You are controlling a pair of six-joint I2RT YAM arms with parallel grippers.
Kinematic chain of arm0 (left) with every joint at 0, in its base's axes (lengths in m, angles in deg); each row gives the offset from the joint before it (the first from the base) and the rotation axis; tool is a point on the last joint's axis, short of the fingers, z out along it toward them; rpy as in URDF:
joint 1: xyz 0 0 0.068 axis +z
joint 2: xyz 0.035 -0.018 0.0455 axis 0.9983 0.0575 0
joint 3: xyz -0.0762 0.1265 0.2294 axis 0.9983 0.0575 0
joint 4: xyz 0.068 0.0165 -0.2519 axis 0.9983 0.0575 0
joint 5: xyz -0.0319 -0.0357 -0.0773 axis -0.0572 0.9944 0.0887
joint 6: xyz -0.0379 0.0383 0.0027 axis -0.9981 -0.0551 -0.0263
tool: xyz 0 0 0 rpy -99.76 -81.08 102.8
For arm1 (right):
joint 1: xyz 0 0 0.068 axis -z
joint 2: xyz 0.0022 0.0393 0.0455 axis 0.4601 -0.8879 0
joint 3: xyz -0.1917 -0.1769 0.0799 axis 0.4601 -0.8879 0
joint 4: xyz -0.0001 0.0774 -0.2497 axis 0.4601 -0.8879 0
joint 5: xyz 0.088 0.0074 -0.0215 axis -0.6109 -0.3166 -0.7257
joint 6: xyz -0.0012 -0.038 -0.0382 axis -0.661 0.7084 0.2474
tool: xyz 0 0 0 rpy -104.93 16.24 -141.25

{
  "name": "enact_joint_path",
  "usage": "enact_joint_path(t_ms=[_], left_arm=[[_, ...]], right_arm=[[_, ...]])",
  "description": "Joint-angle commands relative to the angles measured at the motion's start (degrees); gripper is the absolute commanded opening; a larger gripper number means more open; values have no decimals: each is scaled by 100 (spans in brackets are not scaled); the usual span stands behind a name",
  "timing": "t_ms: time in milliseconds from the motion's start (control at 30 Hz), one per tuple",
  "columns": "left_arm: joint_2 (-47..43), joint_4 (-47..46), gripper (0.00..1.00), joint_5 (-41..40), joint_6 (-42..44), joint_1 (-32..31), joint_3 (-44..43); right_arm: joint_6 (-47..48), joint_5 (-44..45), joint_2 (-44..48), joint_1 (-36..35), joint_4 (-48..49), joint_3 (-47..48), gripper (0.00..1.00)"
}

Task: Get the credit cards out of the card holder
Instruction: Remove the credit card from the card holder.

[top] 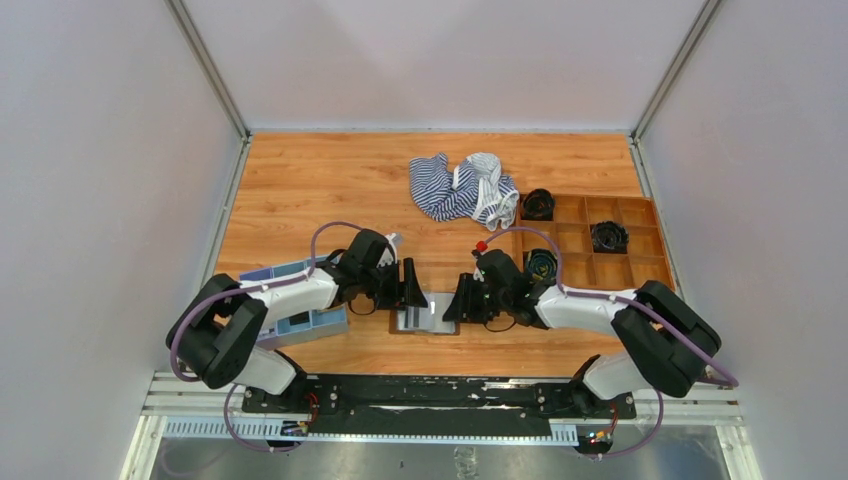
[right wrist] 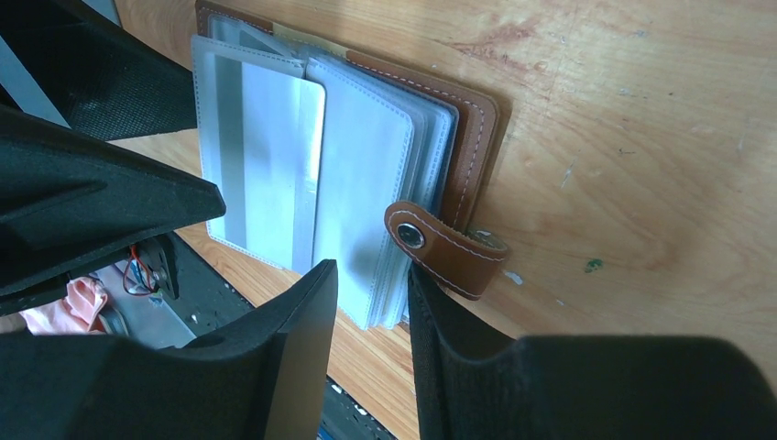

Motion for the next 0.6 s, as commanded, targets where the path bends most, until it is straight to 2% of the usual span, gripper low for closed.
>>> enact_joint_path(t_ms=[0, 300, 500, 567], left_arm=[[129, -32, 69, 86, -4, -99, 50], [9, 141, 68, 22, 108, -105, -26], [-410, 1305, 68, -817, 652, -94, -601], [-464, 1383, 69, -1006, 673, -97, -675]], right_arm=[[78, 60, 100, -111, -68, 106, 38], [164, 77, 199, -147, -92, 189, 37], [406, 346, 454, -269, -437, 317, 37], [407, 341, 423, -269, -435, 322, 37]])
